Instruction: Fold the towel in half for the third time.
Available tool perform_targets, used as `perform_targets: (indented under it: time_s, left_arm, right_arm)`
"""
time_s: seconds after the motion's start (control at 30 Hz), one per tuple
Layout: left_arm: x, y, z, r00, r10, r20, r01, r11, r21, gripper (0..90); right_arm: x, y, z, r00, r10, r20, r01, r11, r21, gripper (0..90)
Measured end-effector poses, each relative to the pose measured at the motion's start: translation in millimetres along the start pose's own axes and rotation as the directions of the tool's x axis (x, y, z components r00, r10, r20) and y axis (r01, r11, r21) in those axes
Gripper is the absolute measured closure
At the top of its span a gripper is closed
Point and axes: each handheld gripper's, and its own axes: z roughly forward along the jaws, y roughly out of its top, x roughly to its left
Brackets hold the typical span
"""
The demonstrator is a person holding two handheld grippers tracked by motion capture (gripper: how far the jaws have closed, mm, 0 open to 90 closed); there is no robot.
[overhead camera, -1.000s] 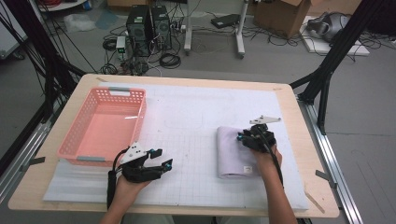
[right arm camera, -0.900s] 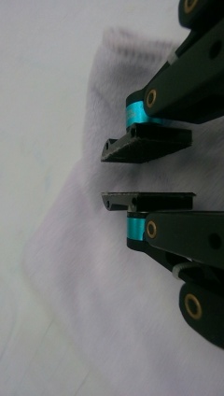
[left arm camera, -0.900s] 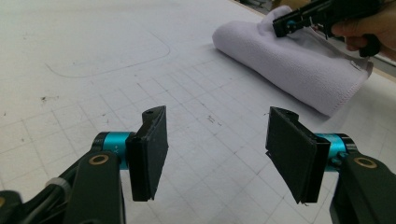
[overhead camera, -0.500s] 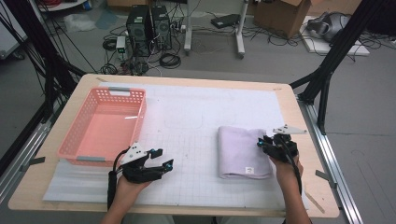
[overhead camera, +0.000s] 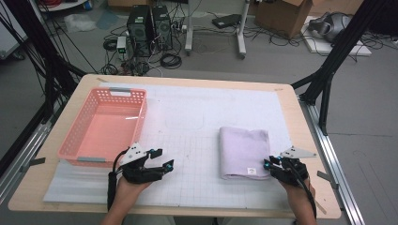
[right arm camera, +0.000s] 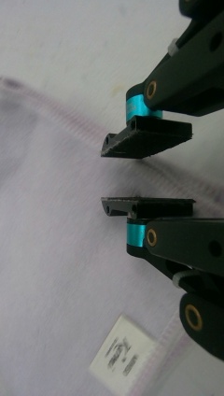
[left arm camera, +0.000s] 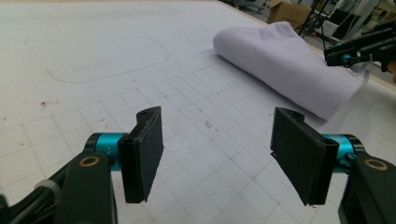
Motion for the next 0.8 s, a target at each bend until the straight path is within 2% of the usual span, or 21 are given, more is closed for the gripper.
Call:
perform_targets:
  time_s: [0.1, 0.17, 0.37, 0.43, 0.53, 0.63, 0.8]
  left_arm:
    - [0.9, 0.8, -1.1, 0.9999, -0.012, -0.005, 0.012, 0.9999, -0.011, 30.6]
    - [0.9, 1.0, -1.0, 0.9999, -0.013, -0.01, 0.013, 0.9999, -0.01, 23.7]
    - [0.0, 2.3, -3.4, 1.0, -0.005, -0.005, 0.005, 0.9997, -0.023, 22.9]
    - [0.5, 3.2, -3.5, 1.0, 0.001, -0.001, -0.001, 0.9997, -0.024, 22.8]
    - [-0.5, 3.0, -3.0, 1.0, 0.007, 0.006, -0.007, 0.9996, -0.026, 22.8]
    - [-1.1, 2.8, -2.7, 0.9998, 0.013, 0.014, -0.012, 0.9996, -0.026, 22.9]
    - [-0.3, 4.3, -3.8, 0.9998, 0.02, 0.01, -0.019, 0.9994, -0.029, 23.0]
  right_arm:
    - [-2.0, -6.0, -11.1, 0.9993, 0.037, -0.007, -0.037, 0.998, -0.051, 62.1]
    - [-1.1, -9.3, -19.1, 0.9979, 0.062, -0.02, -0.064, 0.994, -0.085, 55.3]
    - [1.8, -14.7, -37.8, 0.9974, 0.062, -0.038, -0.067, 0.985, -0.157, 28.8]
    - [3.7, -16.5, -40.9, 0.9984, 0.051, -0.025, -0.054, 0.984, -0.172, 20.8]
    - [5.7, -17.2, -44.1, 0.9993, 0.026, -0.027, -0.031, 0.982, -0.188, 20.6]
    - [7.3, -16.1, -46.1, 0.9993, 0.026, -0.028, -0.031, 0.977, -0.21, 19.2]
    - [5.7, -17.2, -45.7, 0.9995, 0.026, -0.02, -0.029, 0.978, -0.208, 18.5]
